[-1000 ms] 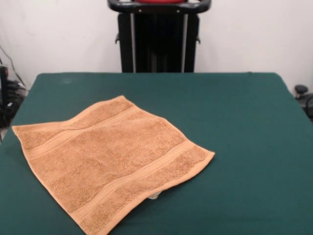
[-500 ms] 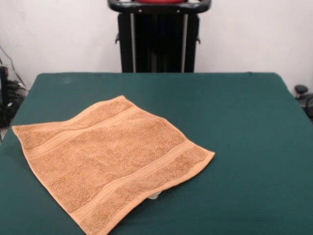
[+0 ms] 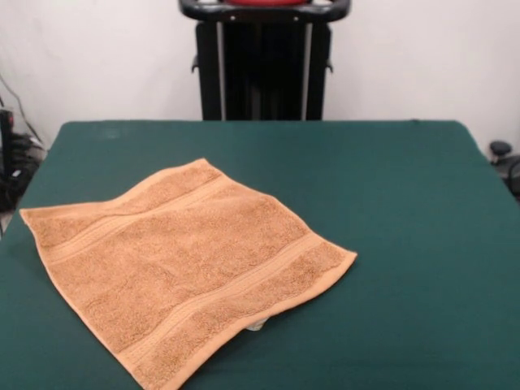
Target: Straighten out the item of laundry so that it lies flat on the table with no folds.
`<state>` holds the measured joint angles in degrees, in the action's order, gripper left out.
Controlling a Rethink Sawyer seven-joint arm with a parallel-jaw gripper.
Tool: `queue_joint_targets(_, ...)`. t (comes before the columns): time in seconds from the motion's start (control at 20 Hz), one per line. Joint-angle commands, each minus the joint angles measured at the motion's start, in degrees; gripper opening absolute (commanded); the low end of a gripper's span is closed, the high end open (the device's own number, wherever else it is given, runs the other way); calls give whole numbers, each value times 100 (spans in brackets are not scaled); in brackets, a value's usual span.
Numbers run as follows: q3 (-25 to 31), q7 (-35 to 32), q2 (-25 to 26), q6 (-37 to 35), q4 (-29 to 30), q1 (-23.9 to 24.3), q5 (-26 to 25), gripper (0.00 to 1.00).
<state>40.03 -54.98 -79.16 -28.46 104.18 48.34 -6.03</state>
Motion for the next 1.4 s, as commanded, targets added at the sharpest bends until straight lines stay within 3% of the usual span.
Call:
queue_joint_targets(0.05, -841, -1930, 319, -288, 730, -825, -652, 100)
queue_joint_targets(0.95, -2006, -1841, 746, 24, 499, -1781, -700, 100)
queue_joint_targets(1.2, -2272, -1766, 1031, 333, 503, -1899, -646, 100)
queue_joint_targets(1.4, -2142, -1508, 1162, 632, 701, -1725, -318, 100)
